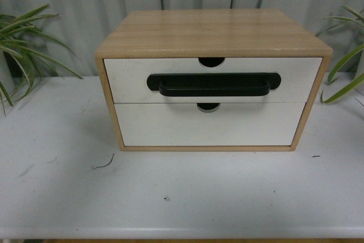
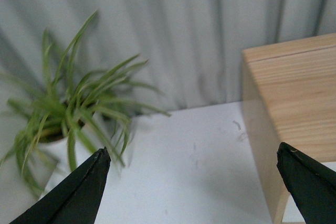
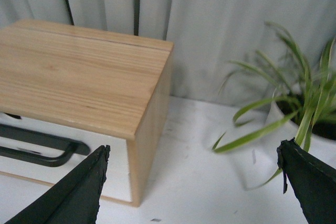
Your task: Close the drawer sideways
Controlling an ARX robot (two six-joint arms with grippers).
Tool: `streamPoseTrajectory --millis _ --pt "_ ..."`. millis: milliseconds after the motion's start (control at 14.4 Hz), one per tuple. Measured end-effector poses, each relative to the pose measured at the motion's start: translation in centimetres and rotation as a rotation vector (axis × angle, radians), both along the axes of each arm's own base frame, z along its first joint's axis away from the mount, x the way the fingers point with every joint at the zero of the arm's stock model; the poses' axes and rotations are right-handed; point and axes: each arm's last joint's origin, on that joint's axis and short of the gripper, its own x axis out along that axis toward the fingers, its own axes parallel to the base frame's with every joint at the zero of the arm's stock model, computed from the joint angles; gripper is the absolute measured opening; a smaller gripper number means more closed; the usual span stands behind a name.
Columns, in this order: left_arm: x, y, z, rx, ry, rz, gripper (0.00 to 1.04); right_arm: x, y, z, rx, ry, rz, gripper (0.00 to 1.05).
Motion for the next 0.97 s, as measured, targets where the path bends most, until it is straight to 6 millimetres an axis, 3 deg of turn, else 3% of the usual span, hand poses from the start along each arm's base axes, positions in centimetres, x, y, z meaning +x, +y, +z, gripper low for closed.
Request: streamPoseTrajectory --millis 139,278,347,486,625,764,972 --pt "-3.3 3.3 -2.0 -0.135 0.019 0.161 0.98 -2.9 -1.1 -1.0 0.236 -0.015 -0.093 0.94" --pt "-7.0 4.5 -2.9 -0.184 -0.028 0.193 0.96 -7.0 -1.2 -1.9 0.225 -0.083 -0.208 0.70" --pt "-8.3 4.7 -3.3 -0.196 -0.148 0.054 0.84 -9.3 -0.9 -3.0 0.227 -0.054 -0.231 0.57" --pt "-9.5 3.4 -5.5 -0.202 -0.160 -0.131 0.57 -12.8 0.2 -3.9 0.222 -0.101 -0.214 0.30" --pt "-10.4 3.1 -7.8 -0.205 -0.129 -0.106 0.30 -13.6 0.7 -4.7 0.220 -0.137 -0.214 0.03" --pt "-11.1 1.9 -8.3 -0.203 -0.155 -0.139 0.03 -13.9 1.9 -6.4 0.219 -0.103 -0.207 0.02" --pt "-12.0 2.1 -9.9 -0.199 -0.138 -0.116 0.02 -14.4 1.9 -7.1 0.220 -0.128 -0.217 0.02"
